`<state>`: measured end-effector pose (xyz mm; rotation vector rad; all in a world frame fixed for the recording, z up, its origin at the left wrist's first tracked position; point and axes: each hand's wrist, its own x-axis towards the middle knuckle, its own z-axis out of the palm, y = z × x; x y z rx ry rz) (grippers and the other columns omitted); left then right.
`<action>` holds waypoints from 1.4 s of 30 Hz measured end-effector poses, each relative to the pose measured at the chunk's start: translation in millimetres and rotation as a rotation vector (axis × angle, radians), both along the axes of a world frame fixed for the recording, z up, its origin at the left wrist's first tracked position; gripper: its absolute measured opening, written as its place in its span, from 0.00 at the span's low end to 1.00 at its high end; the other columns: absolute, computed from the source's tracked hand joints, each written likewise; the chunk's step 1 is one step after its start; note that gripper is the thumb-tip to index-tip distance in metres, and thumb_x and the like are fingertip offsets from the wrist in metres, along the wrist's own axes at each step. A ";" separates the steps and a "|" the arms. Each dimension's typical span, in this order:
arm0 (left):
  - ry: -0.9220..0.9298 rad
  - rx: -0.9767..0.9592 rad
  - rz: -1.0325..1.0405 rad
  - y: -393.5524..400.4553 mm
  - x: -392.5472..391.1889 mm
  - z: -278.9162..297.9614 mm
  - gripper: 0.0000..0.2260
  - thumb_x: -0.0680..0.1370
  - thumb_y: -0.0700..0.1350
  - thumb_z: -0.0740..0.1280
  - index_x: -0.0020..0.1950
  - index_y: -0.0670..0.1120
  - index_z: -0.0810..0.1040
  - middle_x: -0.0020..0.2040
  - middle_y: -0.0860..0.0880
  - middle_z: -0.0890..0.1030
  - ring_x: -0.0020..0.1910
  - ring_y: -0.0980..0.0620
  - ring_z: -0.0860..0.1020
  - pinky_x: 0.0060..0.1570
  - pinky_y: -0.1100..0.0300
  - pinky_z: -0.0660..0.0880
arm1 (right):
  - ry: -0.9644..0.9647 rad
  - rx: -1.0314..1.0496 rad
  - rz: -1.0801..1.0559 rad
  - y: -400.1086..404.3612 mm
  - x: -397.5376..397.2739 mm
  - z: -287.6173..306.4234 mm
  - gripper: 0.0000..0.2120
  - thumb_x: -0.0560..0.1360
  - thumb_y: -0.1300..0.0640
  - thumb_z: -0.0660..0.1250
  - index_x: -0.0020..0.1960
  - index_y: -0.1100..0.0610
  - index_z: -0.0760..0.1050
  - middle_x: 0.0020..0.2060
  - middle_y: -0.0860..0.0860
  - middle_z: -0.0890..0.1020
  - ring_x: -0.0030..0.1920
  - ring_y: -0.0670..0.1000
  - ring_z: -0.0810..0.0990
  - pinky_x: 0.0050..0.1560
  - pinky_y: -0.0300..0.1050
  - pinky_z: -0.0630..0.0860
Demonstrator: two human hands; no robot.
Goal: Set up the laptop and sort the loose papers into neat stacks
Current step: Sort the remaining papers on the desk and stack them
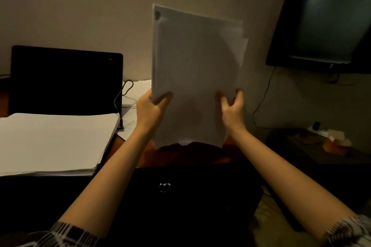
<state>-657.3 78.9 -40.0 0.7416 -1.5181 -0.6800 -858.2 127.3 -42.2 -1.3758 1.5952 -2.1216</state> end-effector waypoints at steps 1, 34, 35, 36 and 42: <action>0.019 0.027 -0.002 0.4 2.2 -4.4 0.06 0.73 0.48 0.73 0.45 0.50 0.76 0.40 0.54 0.78 0.40 0.53 0.77 0.39 0.60 0.74 | 0.011 0.012 0.015 3.2 1.0 -7.6 0.13 0.78 0.59 0.65 0.60 0.52 0.66 0.51 0.40 0.75 0.53 0.43 0.75 0.57 0.38 0.71; 0.561 0.506 0.280 -9.1 33.5 -73.1 0.17 0.82 0.43 0.61 0.68 0.37 0.70 0.64 0.43 0.76 0.62 0.46 0.75 0.57 0.61 0.71 | 1.264 0.876 0.119 13.9 6.0 -45.3 0.23 0.81 0.42 0.50 0.68 0.51 0.71 0.63 0.53 0.76 0.61 0.55 0.73 0.57 0.49 0.70; 0.557 0.502 0.276 -9.4 33.6 -72.8 0.17 0.82 0.43 0.60 0.69 0.36 0.69 0.64 0.43 0.75 0.62 0.46 0.74 0.57 0.62 0.71 | 1.305 0.813 0.114 21.3 4.8 -46.3 0.23 0.80 0.40 0.50 0.65 0.51 0.73 0.58 0.52 0.78 0.56 0.53 0.75 0.54 0.48 0.70; 0.552 0.499 0.271 -9.5 34.0 -72.5 0.18 0.82 0.42 0.60 0.69 0.36 0.69 0.65 0.43 0.75 0.63 0.46 0.74 0.58 0.63 0.71 | 1.293 0.774 0.146 31.0 4.0 -47.5 0.24 0.79 0.38 0.51 0.64 0.50 0.75 0.55 0.51 0.79 0.54 0.50 0.74 0.53 0.47 0.69; 0.509 0.468 0.224 -5.4 34.2 -73.0 0.19 0.82 0.42 0.60 0.71 0.36 0.67 0.67 0.43 0.74 0.64 0.47 0.73 0.62 0.61 0.70 | 1.083 0.704 0.389 67.1 -20.0 -58.6 0.42 0.64 0.26 0.60 0.74 0.40 0.58 0.72 0.43 0.63 0.72 0.42 0.57 0.73 0.50 0.44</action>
